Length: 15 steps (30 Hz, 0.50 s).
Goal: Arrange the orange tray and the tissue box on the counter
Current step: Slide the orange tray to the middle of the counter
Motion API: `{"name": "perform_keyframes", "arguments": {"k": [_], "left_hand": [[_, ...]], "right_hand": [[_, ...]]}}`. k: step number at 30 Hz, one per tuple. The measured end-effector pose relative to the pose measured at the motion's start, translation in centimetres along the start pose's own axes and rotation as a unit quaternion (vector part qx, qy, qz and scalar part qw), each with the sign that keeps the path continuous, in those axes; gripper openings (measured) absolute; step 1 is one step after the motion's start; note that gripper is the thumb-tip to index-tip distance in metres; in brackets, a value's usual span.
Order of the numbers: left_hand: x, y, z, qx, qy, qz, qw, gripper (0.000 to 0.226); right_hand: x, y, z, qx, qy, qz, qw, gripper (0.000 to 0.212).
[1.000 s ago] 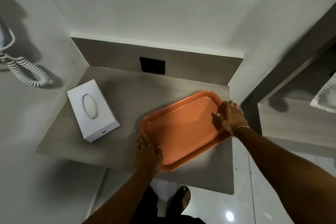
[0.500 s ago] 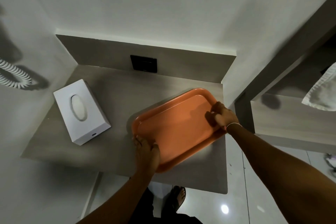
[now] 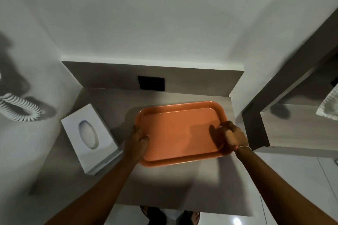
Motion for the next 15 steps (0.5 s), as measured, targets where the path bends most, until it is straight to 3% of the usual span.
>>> {"name": "perform_keyframes", "arguments": {"k": [6, 15], "left_hand": [[-6.2, -2.7, 1.1, -0.024, 0.040, -0.051, 0.998, 0.067], [-10.7, -2.0, 0.0, -0.029, 0.050, -0.087, 0.995, 0.050]], "right_hand": [[-1.1, 2.0, -0.7, -0.054, 0.017, 0.026, 0.998, 0.028], [-2.4, 4.2, -0.8, -0.056, 0.021, 0.068, 0.996, 0.036]]}}
Point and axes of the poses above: each hand's wrist, its own x-axis away from the middle knuckle, its own y-axis out of the palm, z = x × y, the point moved 1 cm from there along -x, towards the middle knuckle, and after that the axes turned 3 degrees about -x, right-handed, at the moved point
